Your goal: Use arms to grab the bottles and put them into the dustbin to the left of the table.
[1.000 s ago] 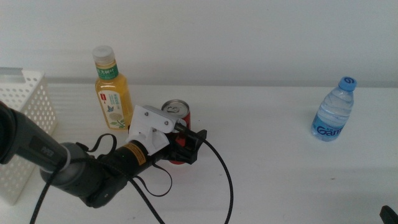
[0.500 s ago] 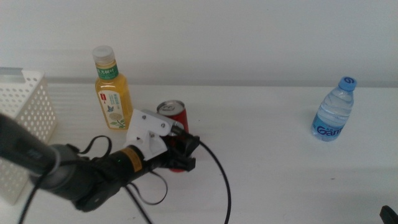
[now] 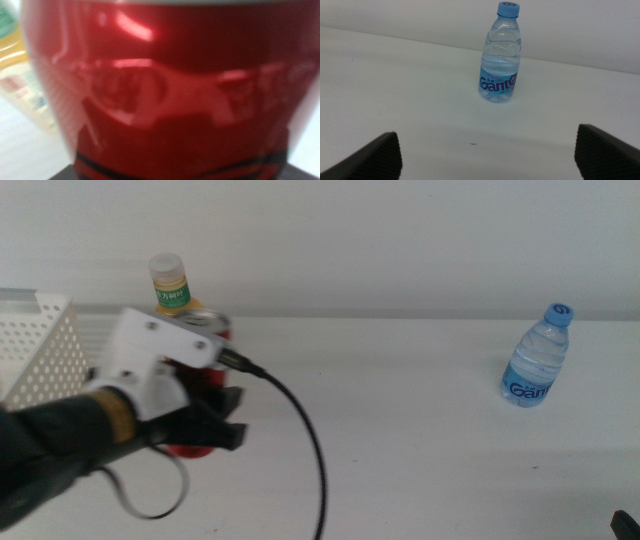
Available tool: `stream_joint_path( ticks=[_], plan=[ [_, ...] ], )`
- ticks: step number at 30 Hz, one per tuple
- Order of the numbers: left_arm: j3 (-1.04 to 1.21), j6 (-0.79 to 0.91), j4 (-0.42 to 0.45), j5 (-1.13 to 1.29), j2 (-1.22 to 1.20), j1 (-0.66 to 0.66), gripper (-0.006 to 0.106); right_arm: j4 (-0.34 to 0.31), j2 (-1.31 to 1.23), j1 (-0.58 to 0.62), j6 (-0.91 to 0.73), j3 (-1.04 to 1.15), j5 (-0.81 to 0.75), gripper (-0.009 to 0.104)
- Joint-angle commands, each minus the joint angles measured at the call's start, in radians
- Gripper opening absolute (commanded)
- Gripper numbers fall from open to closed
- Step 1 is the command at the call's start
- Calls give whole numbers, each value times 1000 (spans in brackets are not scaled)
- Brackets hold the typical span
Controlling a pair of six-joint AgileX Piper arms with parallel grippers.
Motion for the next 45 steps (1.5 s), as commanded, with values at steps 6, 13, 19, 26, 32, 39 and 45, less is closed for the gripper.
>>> stream_joint_path(
  ticks=[6, 13, 19, 26, 32, 39, 45],
  plan=[
    [-6, -8, -26, 358, -223, -4, 5, -3, -39, -7, -2, 43, -9, 92],
    [-15, -8, -31, 463, -278, -4, 5, -3, -39, -7, -2, 43, -9, 92],
    [-98, 15, -62, 645, -276, 5, 5, -3, -39, -7, -2, 43, -9, 92],
    [-272, 245, -186, 820, -223, 154, 5, -3, -39, -7, -2, 43, -9, 92],
    [-459, 526, -344, 956, -125, 398, 5, -3, -39, -7, -2, 43, -9, 92],
    [-733, 801, -456, 1189, 124, 728, 5, -3, -39, -7, -2, 43, -9, 92],
    [-925, 918, -457, 1266, 353, 864, 5, -3, -39, -7, -2, 43, -9, 92]
  ],
)
